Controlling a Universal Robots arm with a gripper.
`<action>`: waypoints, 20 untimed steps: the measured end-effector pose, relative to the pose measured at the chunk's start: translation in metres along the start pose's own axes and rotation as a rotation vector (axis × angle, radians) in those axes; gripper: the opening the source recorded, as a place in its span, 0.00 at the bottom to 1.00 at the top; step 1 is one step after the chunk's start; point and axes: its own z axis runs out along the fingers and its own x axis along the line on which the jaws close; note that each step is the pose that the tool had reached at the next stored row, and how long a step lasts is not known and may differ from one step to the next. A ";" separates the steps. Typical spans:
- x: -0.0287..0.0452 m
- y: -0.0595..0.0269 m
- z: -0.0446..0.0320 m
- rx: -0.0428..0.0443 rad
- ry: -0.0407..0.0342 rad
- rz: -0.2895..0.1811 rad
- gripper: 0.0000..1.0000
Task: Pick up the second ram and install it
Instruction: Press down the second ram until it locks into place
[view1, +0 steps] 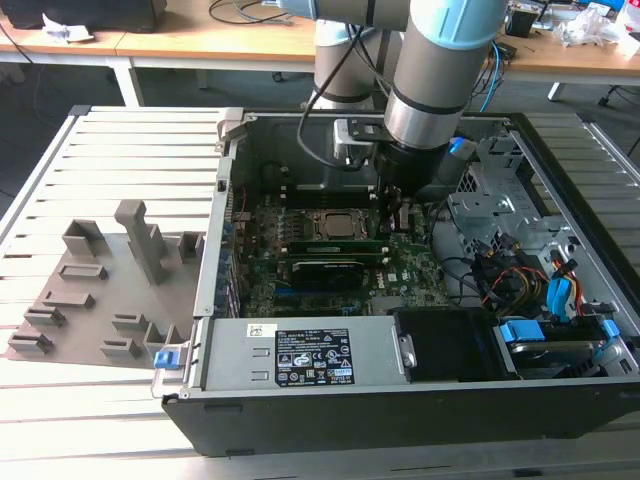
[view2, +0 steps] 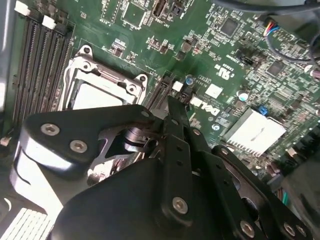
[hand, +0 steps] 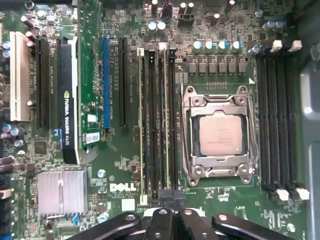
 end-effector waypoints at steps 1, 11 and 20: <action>0.0001 0.0008 0.0032 0.0000 -0.0001 0.000 0.11; 0.0012 0.0313 0.0020 0.0061 -0.0002 -0.002 0.11; 0.0037 0.0993 0.0105 0.0076 0.0002 -0.002 0.11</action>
